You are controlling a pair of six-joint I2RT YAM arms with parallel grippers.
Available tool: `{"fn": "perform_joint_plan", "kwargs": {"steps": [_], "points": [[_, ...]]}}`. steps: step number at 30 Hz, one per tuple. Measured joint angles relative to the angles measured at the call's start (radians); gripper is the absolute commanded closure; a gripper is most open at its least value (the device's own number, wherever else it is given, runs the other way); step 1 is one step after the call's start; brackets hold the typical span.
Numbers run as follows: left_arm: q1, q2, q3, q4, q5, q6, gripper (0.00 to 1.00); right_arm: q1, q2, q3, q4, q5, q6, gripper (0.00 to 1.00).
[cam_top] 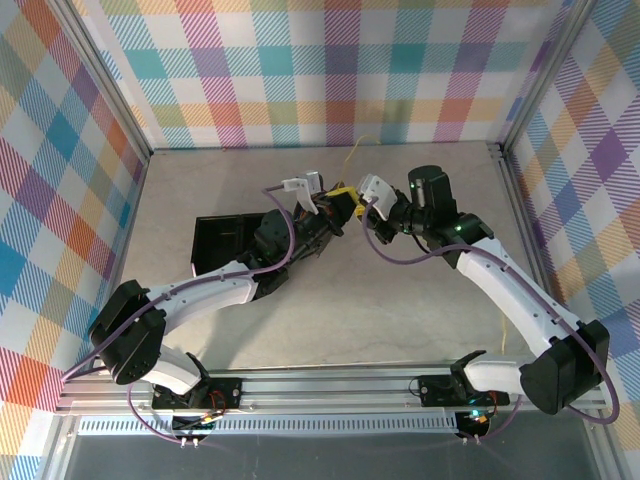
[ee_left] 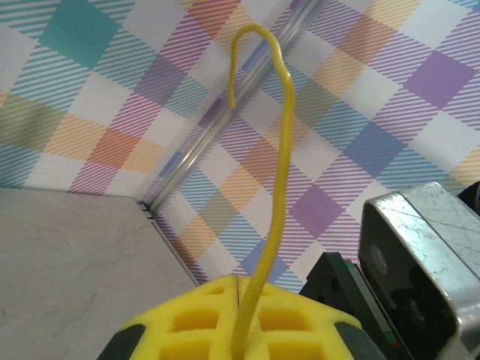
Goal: Wrap the cables
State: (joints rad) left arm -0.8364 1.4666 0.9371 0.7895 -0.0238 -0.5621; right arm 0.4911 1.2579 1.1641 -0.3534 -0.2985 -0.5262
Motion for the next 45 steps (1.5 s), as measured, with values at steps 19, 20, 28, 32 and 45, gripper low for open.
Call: {"fn": "perform_joint_plan", "kwargs": {"steps": [19,20,28,32,45], "points": [[0.161,-0.199,0.444,-0.883,0.161,0.130,0.00,0.012,0.007,-0.010,-0.098,0.067,-0.274,1.00],[0.173,-0.195,0.504,-0.956,0.180,0.152,0.00,0.020,0.007,-0.013,-0.098,0.073,-0.297,1.00],[0.223,-0.053,0.742,-1.350,0.309,0.291,0.10,0.107,0.009,-0.043,-0.121,0.110,-0.467,1.00],[0.224,0.033,0.754,-1.455,0.371,0.327,0.20,0.138,0.014,-0.043,-0.138,0.124,-0.523,1.00],[0.224,0.061,0.750,-1.485,0.449,0.340,1.00,0.151,0.037,-0.046,-0.171,0.134,-0.578,1.00]]}}
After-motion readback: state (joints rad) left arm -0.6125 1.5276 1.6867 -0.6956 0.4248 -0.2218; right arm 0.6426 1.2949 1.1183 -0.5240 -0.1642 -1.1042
